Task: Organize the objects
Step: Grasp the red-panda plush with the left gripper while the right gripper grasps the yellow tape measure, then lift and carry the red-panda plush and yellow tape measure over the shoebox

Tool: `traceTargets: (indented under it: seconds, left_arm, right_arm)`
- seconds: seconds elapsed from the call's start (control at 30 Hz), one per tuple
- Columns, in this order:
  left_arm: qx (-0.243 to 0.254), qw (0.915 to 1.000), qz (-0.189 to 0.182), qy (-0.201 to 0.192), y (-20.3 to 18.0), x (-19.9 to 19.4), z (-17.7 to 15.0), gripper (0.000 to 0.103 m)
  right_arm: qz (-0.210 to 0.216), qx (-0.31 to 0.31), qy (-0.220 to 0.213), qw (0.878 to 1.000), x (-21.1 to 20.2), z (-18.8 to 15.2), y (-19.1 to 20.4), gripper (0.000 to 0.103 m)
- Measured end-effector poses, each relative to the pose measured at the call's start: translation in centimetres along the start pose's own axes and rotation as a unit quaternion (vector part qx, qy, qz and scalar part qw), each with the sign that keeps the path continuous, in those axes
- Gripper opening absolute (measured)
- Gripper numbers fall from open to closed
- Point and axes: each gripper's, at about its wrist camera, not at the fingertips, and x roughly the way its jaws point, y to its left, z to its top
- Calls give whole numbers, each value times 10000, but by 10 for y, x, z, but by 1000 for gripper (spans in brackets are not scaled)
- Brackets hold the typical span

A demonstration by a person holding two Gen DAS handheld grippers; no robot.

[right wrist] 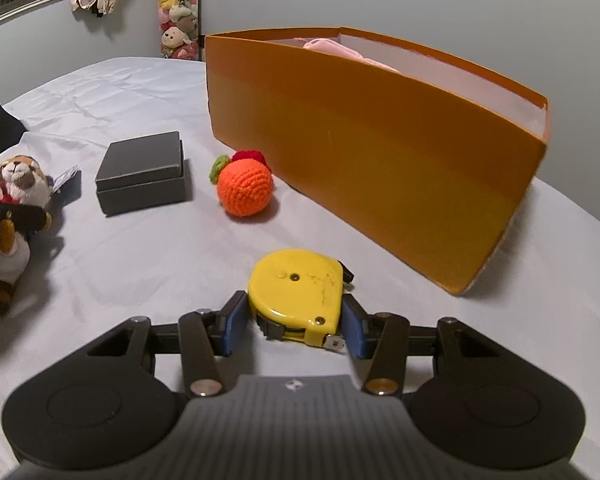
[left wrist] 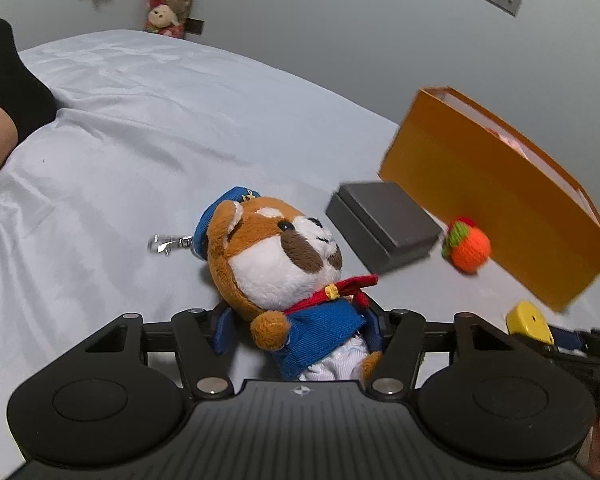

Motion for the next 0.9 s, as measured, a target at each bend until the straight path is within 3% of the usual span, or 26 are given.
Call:
traceTargets:
  seconds: [0.4,0.67,0.9]
  left_arm:
    - [800,9957,-239,394,-16,-32,-32,68]
    - [859,9942,-383,527,-19,-36,-37,68]
    - [951,9933,-456,476,-21,-41,-37,68]
  right_arm:
    - [17,-66,112,9999,-32,-26,7,52]
    - [75,363,30,9993,-43,-39,5,52]
    - [69,-22,73,9999,-52,-45,15,52]
